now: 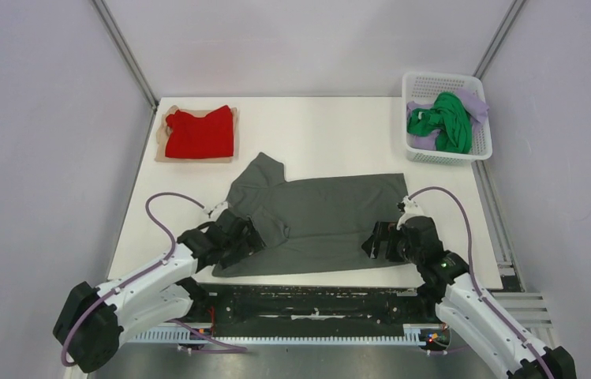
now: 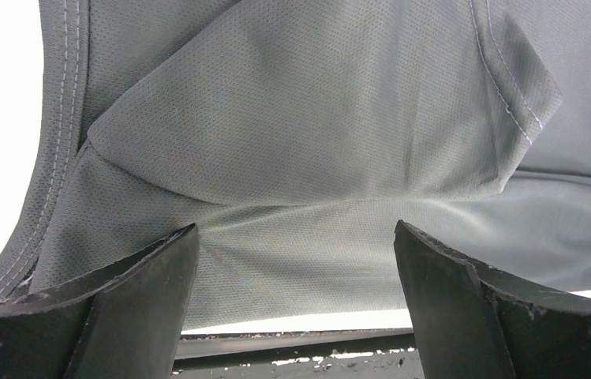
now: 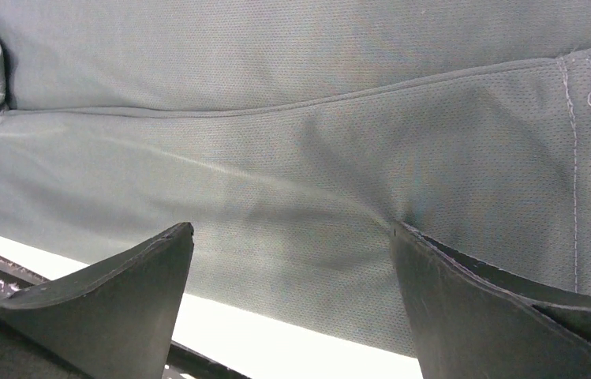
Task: Fold and stack the t-shirts
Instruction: Fold the flattened tshirt in 1/3 of the way, then grab the side of the flattened tshirt furthest away from the robot with both arms
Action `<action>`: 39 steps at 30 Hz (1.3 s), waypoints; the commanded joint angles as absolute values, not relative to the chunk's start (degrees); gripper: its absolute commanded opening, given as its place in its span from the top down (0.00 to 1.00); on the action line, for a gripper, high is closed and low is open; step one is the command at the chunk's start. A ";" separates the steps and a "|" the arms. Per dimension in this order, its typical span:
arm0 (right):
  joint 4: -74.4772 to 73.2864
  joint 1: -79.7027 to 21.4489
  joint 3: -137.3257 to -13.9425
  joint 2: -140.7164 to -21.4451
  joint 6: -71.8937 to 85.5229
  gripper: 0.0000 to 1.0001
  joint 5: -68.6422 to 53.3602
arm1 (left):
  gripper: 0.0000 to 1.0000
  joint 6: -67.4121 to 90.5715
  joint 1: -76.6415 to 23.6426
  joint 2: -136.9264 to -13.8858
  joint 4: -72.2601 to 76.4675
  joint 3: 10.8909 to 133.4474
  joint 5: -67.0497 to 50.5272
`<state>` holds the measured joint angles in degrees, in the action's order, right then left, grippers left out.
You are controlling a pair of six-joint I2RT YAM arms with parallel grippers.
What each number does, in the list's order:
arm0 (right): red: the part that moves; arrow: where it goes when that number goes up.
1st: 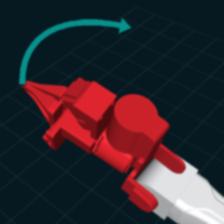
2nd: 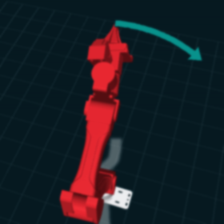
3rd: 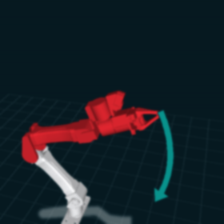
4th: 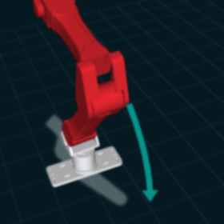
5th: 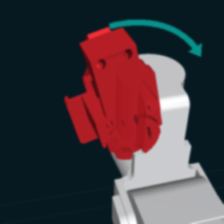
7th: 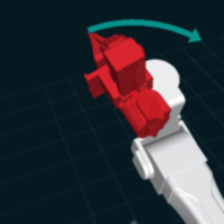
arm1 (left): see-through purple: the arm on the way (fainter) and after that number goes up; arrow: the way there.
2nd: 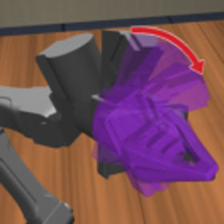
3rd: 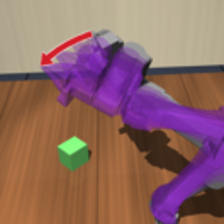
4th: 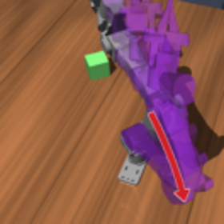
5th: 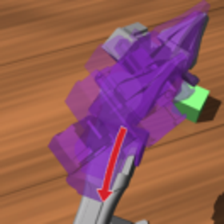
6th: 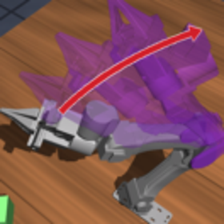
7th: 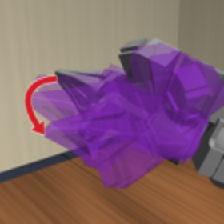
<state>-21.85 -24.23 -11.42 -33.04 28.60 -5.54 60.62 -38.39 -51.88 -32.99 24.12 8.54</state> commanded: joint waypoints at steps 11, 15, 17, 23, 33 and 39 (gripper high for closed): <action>-45.73 -24.74 -10.09 -30.70 32.12 0.02 -10.69 | 0.00 57.67 -38.50 -53.41 -36.73 27.60 18.21; -45.43 -24.74 -15.69 -31.44 29.39 0.02 -7.55 | 0.00 56.68 -38.50 -53.05 -36.13 29.53 19.21; -43.25 -24.74 -19.70 -32.01 27.13 0.02 -3.92 | 0.00 55.93 -38.41 -53.25 -34.97 31.03 21.06; -25.86 -24.76 -27.50 -35.80 23.13 0.02 4.12 | 0.00 50.02 -38.17 -57.47 -30.88 41.60 24.94; -13.73 -24.39 -33.99 -51.14 21.23 0.02 23.42 | 0.00 39.41 -31.16 -82.95 -27.05 64.12 18.06; -10.82 -21.27 -35.17 -59.85 19.86 0.02 26.89 | 0.00 34.15 -27.61 -103.68 -31.31 82.19 17.83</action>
<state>-15.11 -23.29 -33.28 -57.30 21.21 21.47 40.69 -29.54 -94.52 -29.93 72.40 18.70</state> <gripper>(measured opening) 0.979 0.994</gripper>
